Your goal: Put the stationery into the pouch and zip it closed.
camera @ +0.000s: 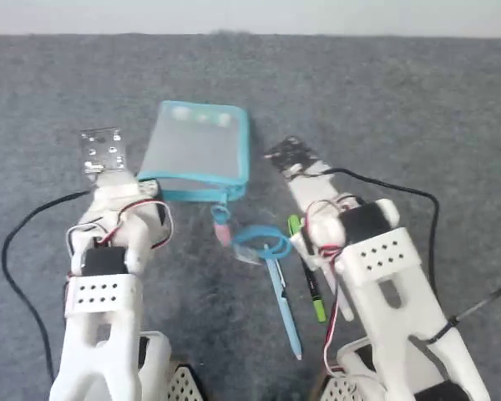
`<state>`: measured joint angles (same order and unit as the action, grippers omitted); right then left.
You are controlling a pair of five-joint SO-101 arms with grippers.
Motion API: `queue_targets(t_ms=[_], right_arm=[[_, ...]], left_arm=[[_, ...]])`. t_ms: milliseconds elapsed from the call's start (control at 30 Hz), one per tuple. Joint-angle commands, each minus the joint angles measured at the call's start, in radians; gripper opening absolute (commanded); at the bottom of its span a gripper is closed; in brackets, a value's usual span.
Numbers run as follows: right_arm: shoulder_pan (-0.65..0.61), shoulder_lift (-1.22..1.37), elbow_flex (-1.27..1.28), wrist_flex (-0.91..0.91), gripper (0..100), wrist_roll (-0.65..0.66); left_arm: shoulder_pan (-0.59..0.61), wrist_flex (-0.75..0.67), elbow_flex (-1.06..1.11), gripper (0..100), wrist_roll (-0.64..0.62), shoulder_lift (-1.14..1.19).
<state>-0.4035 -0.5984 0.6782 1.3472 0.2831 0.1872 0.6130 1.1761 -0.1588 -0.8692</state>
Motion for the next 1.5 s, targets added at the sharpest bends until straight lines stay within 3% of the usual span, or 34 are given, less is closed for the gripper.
queue_targets(t_ms=[0, 267, 400, 1000, 1400, 1467], right_arm=[[0.065, 0.038, 0.037, -0.012, 37.3, 0.005], [0.111, 0.280, 0.025, -0.071, 36.5, 0.005], [0.197, 0.383, 0.015, -0.099, 27.5, 0.015], [0.208, 0.547, 0.014, -0.262, 25.7, -0.041], [0.208, 0.539, 0.014, -0.259, 0.6, -0.049], [0.208, 0.539, 0.012, -0.251, 0.9, -0.046]], left_arm=[[0.015, 0.000, -0.062, 1, -0.015, -0.031], [0.015, 0.000, -0.050, 1, -0.015, -0.032], [0.014, -0.002, -0.047, 1, -0.015, -0.034], [0.014, -0.002, -0.045, 1, -0.014, -0.034], [0.012, -0.002, -0.027, 1, -0.014, -0.034], [0.012, -0.002, -0.027, 1, -0.014, -0.034]])
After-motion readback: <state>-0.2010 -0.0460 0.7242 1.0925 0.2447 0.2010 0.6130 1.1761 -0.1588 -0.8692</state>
